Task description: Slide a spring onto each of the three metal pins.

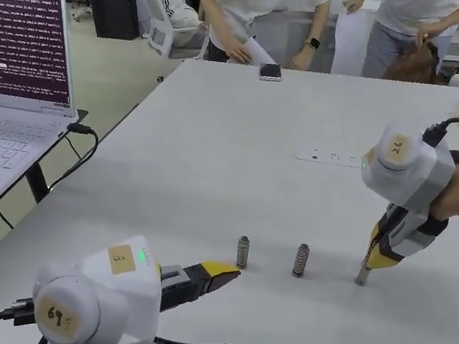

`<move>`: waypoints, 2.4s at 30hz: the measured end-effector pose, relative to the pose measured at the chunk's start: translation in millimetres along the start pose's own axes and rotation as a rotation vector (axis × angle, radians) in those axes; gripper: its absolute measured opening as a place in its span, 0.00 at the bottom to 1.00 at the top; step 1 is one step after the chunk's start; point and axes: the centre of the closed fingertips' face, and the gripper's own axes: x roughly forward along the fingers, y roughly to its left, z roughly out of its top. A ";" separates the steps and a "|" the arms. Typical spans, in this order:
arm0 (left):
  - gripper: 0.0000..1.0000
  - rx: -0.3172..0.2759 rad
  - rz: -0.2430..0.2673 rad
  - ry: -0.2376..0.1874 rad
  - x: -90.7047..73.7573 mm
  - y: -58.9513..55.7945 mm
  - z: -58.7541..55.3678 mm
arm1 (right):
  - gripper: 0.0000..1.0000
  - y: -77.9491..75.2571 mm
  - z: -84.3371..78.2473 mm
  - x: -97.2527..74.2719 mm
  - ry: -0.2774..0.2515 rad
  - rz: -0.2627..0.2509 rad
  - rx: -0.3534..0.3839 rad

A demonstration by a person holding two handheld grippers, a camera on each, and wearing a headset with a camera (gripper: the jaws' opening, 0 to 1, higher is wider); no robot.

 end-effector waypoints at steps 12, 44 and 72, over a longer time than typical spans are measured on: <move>0.57 -0.001 0.003 -0.002 -0.9 0.9 0.6 | 0.09 7.6 0.7 20.9 0.018 0.011 0.001; 0.57 -0.004 0.008 -0.004 -2.5 2.6 0.1 | 0.22 15.6 -5.8 23.9 -0.024 -0.015 0.018; 0.59 -0.010 0.059 -0.020 -6.5 17.7 5.5 | 0.54 46.5 -5.7 -54.0 -0.453 -0.249 0.205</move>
